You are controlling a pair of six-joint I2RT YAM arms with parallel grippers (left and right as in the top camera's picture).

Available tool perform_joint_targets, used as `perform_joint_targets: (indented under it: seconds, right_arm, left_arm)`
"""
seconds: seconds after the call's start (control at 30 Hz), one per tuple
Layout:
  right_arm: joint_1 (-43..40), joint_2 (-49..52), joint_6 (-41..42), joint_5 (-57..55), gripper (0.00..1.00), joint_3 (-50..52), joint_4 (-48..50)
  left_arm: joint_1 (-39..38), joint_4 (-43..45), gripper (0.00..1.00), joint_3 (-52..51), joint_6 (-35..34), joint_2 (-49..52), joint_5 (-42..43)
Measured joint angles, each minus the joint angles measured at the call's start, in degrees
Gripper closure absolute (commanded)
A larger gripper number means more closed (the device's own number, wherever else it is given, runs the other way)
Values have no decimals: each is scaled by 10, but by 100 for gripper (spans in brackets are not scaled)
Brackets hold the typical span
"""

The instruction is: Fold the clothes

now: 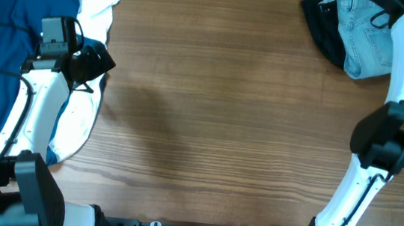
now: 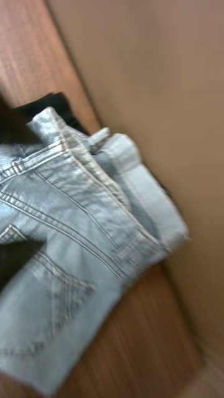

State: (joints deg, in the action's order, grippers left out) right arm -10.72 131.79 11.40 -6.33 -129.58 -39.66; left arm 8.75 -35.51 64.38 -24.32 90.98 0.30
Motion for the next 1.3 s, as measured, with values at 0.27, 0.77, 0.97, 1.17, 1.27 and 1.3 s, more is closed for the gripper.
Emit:
perform_joint_targets:
  seconds: [0.27, 0.77, 0.97, 1.17, 1.27, 1.3]
  right_arm:
    - [23, 140, 0, 26, 96, 0, 76]
    - [38, -22, -3, 204, 0, 8, -76]
    - [74, -255, 161, 327, 0, -1, -174]
    - [78, -313, 423, 343, 0, -3, -190]
    - [68, -311, 463, 327, 0, -2, -265]
    - [64, -311, 464, 312, 0, -1, -303]
  left_arm:
    - [0, 2, 0, 0, 0, 0, 0]
    - [0, -2, 0, 0, 0, 0, 0]
    - [0, -2, 0, 0, 0, 0, 0]
    - [0, -2, 0, 0, 0, 0, 0]
    - [0, -2, 0, 0, 0, 0, 0]
    - [0, -2, 0, 0, 0, 0, 0]
